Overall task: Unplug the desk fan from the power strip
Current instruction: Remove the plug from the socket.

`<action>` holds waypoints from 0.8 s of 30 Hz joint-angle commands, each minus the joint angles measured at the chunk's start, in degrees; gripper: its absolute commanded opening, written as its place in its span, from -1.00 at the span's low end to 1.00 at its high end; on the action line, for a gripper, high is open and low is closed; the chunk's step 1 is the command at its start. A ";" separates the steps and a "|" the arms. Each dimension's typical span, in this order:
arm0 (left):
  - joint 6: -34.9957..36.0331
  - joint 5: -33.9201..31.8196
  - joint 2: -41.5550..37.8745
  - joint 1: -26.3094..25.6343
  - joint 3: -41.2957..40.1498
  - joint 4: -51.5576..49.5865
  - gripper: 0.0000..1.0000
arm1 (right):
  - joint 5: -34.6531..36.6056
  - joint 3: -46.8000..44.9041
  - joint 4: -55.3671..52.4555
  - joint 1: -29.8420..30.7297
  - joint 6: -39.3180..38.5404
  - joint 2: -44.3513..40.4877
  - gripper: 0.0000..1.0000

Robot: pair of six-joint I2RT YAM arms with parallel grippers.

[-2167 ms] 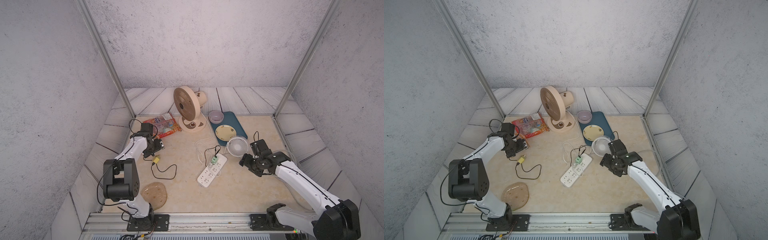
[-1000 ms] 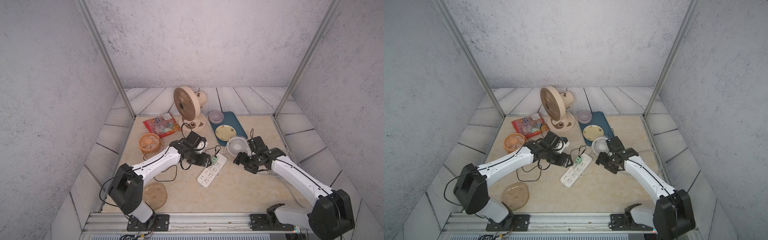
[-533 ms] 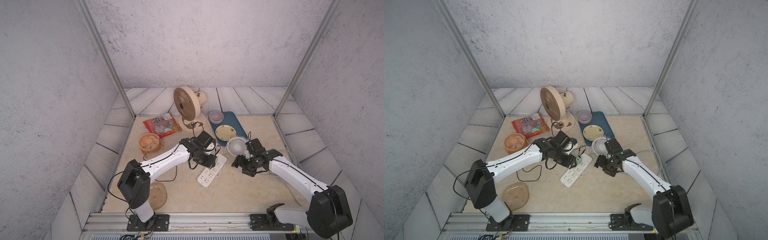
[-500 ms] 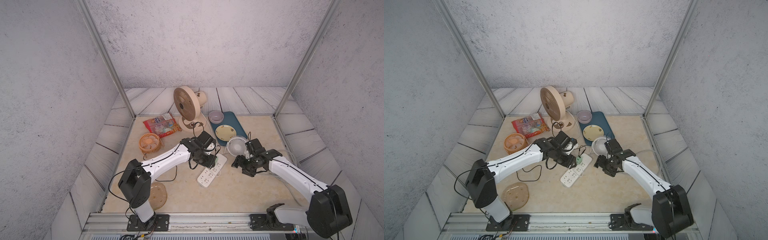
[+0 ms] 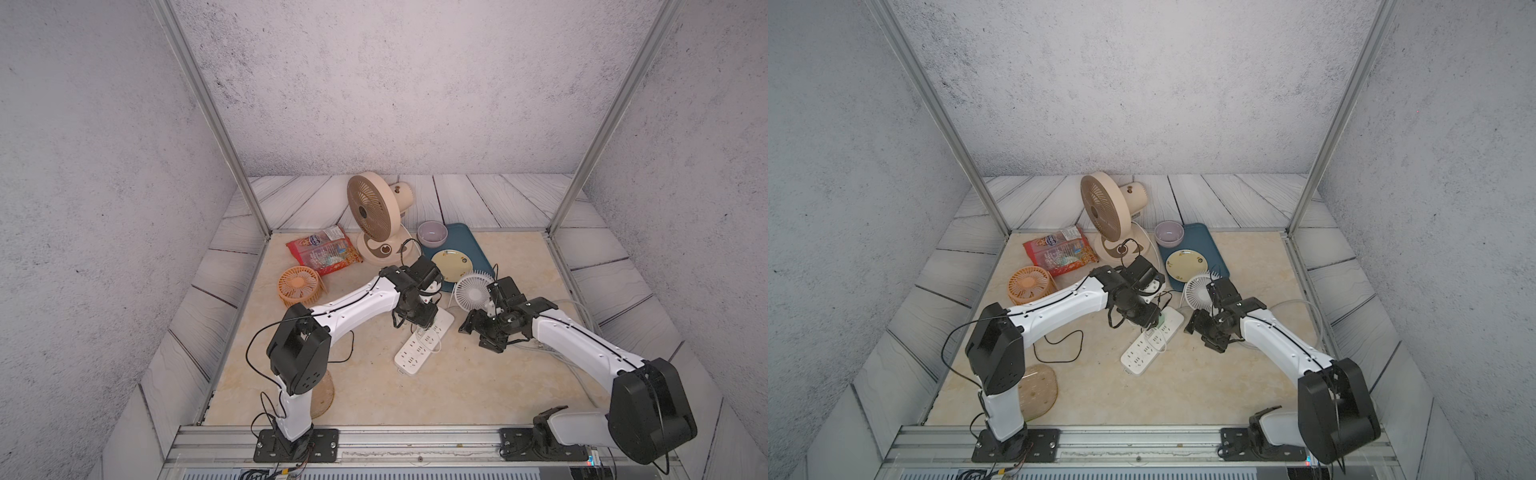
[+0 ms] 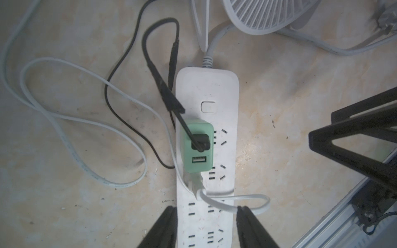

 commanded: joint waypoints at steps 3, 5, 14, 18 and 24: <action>2.03 -2.38 0.86 -0.41 1.37 -3.16 0.03 | -0.56 0.64 -0.01 0.21 0.04 0.86 0.50; 2.07 -3.34 1.12 -0.38 1.97 -4.16 -0.01 | -0.66 0.90 -0.01 0.21 -0.13 1.11 0.50; 2.14 -3.82 -6.29 -0.42 -6.17 0.42 -0.12 | -0.66 1.28 0.25 0.21 -0.34 1.62 0.51; 2.45 -2.35 -7.56 -1.16 -11.45 6.23 -0.16 | -1.45 1.77 1.02 0.22 0.03 2.89 0.48; 3.78 -2.76 -7.40 -1.99 -15.33 14.51 -0.24 | -3.89 2.94 4.32 0.23 1.66 5.25 0.47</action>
